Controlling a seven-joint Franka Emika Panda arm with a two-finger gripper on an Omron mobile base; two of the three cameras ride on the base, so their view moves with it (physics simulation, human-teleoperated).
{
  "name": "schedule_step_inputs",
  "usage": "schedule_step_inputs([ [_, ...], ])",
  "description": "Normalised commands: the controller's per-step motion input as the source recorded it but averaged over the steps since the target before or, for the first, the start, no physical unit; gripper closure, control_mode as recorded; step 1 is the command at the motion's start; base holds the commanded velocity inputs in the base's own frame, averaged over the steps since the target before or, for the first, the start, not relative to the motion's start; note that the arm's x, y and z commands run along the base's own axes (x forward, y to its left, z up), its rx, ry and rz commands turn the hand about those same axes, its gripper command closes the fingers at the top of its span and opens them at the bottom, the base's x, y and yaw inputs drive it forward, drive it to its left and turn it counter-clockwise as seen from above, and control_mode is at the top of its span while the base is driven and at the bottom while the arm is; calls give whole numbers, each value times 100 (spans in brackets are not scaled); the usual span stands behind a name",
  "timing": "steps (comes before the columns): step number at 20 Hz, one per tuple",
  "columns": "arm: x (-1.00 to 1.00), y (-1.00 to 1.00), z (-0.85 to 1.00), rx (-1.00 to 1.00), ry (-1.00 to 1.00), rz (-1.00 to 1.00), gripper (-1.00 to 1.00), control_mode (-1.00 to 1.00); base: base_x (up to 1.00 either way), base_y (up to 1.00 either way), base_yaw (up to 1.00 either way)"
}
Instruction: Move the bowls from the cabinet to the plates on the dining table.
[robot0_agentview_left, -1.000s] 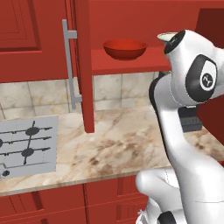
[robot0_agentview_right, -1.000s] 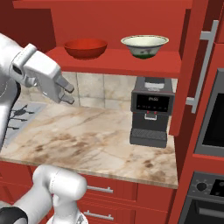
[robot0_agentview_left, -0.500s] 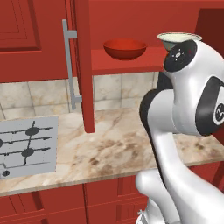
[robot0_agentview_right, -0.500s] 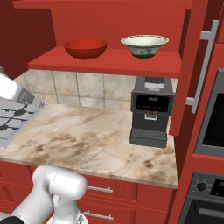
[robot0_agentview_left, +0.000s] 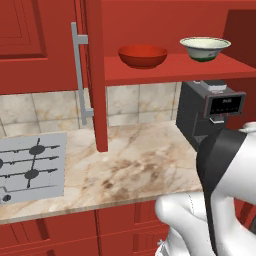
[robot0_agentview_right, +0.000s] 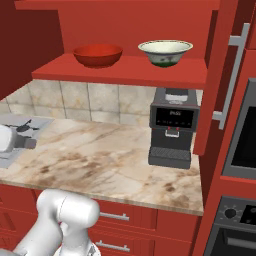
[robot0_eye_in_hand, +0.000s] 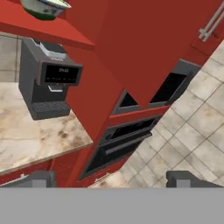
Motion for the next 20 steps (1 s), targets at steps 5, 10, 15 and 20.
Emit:
schedule_step_inputs([
  [5,-1,7,0,11,4,33,-100,-100,0,0,0],
  [10,28,3,0,13,21,37,-100,-100,0,0,0],
  [15,63,4,-2,13,13,24,-100,-100,0,0,0],
  [20,41,0,-3,13,0,0,-100,-100,0,0,0],
])
